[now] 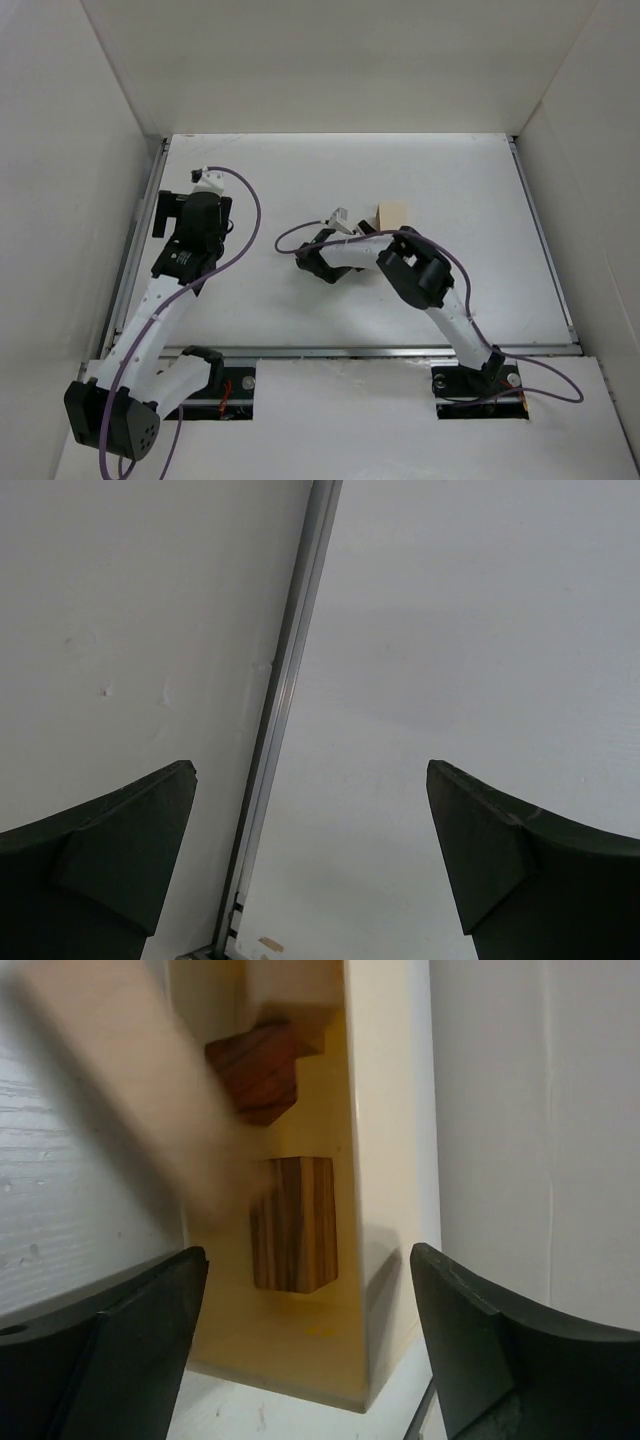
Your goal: Build the wood block tower
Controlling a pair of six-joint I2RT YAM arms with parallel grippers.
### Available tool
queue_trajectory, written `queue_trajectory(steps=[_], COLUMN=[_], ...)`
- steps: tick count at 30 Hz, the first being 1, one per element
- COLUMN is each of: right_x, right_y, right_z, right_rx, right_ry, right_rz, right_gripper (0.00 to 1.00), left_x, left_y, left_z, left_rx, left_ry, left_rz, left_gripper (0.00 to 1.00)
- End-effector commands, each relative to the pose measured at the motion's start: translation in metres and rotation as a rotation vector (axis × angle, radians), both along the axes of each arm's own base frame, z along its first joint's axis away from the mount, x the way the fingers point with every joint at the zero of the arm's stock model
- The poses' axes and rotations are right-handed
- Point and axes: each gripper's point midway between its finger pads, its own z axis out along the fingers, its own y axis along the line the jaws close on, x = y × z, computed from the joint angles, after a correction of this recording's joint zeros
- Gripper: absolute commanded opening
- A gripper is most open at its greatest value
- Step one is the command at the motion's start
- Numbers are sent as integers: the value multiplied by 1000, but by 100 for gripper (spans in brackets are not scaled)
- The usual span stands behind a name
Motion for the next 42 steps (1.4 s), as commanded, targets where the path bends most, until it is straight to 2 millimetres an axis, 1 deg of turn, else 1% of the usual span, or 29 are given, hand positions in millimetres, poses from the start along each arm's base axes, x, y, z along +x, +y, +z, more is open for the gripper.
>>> queue_trajectory(steps=[1, 3, 4, 5, 6, 7, 8, 9, 10, 11, 12, 13, 14, 15, 16, 17, 19, 23, 26, 27, 29, 30, 31, 33, 35, 38, 39, 41, 42], right_x=[4, 3, 9, 5, 7, 12, 12, 7, 10, 13, 9, 15, 15, 15, 13, 15, 14, 18, 21, 19, 24, 21, 23, 27, 25, 31, 27, 32, 31], right_y=[10, 17, 28, 34, 35, 45, 46, 55, 44, 44, 49, 37, 35, 32, 35, 25, 25, 14, 3, 2, 3, 1, 2, -5, -8, -10, -14, -22, -25], right_z=[41, 48, 62, 59, 62, 60, 74, 67, 64, 73, 68, 69, 62, 64, 57, 54, 49, 42, 39, 36, 38, 30, 30, 24, 23, 43, 48, 64, 64], right_rx=[175, 248, 356, 393, 450, 539, 605, 709, 748, 817, 893, 939, 968, 1003, 1047, 1075, 1117, 1127, 1117, 1113, 1116, 1105, 1109, 1088, 1073, 1084, 1078, 1057, 1042], right_ry=[-106, -82, -122, -45, -18, -3, 22, 89, 113, 110, 170, 174, 199, 212, 269, 274, 315, 308, 294, 301, 280, 296, 290, 275, 275, 219, 208, 150, 146], right_rz=[-39, -33, -19, 3, 5, 25, 51, 54, 29, 38, 37, 21, 9, 13, 18, -7, -4, -34, -61, -66, -58, -70, -65, -98, -106, -95, -107, -115, -123], right_gripper=[89, 95, 98, 100, 100, 100, 100, 100, 100, 100, 100, 100, 100, 100, 100, 100, 100, 100, 100, 100, 100, 100, 100, 100, 100, 100, 100, 100, 100], left_x=[-1, -2, -2, -2, -2, 0, 0, 0, 0, 0, 1, 1, 1, 1, 2, 2, 2, 0, 0, 0, 0, 0, 0, 0, 0, 0, 0, -1, -1], left_y=[-1, -1, -1, -3, -3, -5, -5, -5, -5, -5, -7, -7, -7, -7, -8, -8, -8, -8, -8, -8, -8, -8, -8, -8, -8, -8, -8, -7, -7], left_z=[12, 10, 10, 10, 10, 13, 13, 13, 13, 17, 17, 17, 17, 17, 16, 16, 16, 15, 15, 15, 15, 15, 15, 15, 15, 11, 11, 9, 9], left_rx=[-24, -30, -30, -31, -31, -37, -37, -37, -37, -40, -44, -44, -44, -44, -48, -48, -48, -46, -46, -46, -46, -46, -46, -46, -46, -43, -43, -40, -40], left_ry=[-67, -63, -63, -63, -63, -71, -71, -71, -71, -79, -78, -78, -78, -78, -77, -77, -77, -68, -68, -68, -68, -68, -68, -68, -68, -59, -59, -50, -50], left_rz=[9, 13, 13, 4, 4, -5, -5, -5, -5, -5, -13, -13, -13, -13, -21, -21, -21, -21, -21, -21, -21, -21, -21, -21, -21, -21, -21, -21, -21], left_gripper=[100, 100, 100, 100, 100, 100, 100, 100, 100, 100, 100, 100, 100, 100, 100, 100, 100, 100, 100, 100, 100, 100, 100, 100, 100, 100, 100, 100, 100])
